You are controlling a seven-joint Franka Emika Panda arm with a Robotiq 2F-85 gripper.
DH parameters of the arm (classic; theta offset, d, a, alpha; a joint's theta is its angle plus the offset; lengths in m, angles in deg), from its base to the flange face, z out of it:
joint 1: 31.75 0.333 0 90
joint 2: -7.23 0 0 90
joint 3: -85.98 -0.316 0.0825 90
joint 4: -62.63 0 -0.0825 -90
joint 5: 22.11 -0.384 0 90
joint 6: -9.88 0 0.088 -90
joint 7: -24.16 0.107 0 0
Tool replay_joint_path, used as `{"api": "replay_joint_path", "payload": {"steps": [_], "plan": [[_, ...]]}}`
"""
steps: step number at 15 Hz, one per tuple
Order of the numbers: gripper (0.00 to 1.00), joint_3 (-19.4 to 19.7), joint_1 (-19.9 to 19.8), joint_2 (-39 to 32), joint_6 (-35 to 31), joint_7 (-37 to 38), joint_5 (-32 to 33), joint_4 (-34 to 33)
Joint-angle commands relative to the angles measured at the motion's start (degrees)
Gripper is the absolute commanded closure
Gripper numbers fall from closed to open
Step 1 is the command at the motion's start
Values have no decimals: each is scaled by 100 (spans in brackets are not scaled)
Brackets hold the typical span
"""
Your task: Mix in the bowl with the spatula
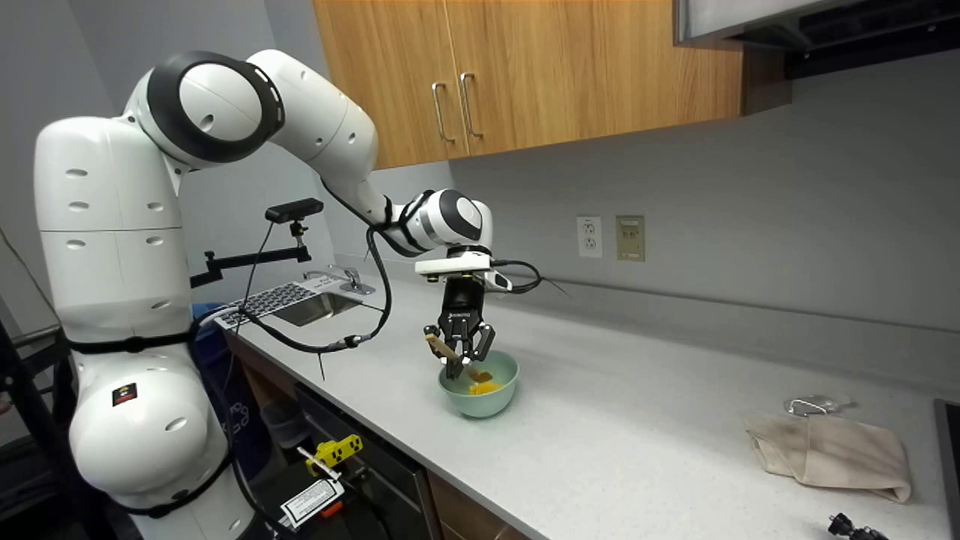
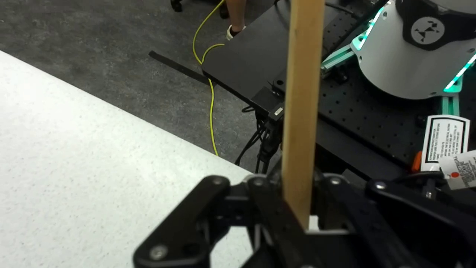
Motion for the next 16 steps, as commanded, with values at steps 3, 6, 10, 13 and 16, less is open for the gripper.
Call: {"api": "replay_joint_path", "payload": {"steps": [3, 6, 10, 13, 16], "plan": [[98, 15, 4, -79, 52, 50, 73, 100], [98, 17, -20, -331, -192, 51, -27, -70], [98, 52, -66, -607, -602, 55, -84, -208], [98, 68, -93, -634, -857, 20, -141, -195], [98, 63, -97, -460, -930, -29, -115, -96]]}}
